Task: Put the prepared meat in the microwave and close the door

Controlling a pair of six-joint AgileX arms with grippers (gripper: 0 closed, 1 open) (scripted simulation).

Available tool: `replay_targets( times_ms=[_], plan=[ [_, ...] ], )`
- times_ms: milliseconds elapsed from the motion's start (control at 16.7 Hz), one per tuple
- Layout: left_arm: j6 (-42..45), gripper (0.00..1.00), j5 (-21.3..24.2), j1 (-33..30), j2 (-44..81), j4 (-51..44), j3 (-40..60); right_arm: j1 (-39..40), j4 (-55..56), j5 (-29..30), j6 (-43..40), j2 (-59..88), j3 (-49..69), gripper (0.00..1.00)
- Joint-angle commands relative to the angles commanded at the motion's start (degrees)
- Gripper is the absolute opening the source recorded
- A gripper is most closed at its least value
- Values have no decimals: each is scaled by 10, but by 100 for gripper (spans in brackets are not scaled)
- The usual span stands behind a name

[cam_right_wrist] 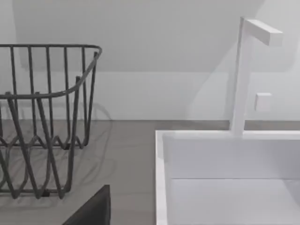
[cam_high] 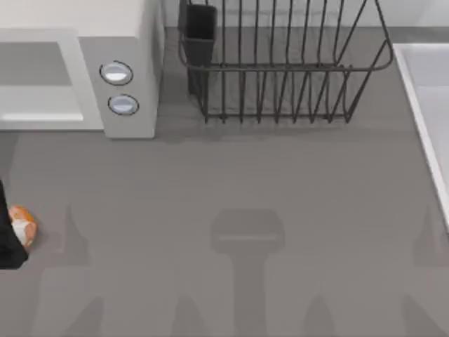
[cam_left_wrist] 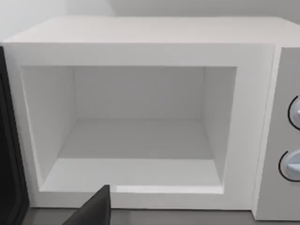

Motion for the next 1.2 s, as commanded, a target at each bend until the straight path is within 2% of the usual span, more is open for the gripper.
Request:
replay_targets(
  times_ms=[240, 480, 1200],
  plan=[
    [14, 100, 0, 1, 18, -13, 16, 0, 0, 0, 0, 0, 0, 100],
    [89, 100, 0, 5, 126, -81, 103, 0, 0, 0, 0, 0, 0, 100],
    [446, 100, 2, 23, 775, -433, 496, 0, 0, 0, 0, 0, 0, 100]
  ],
)
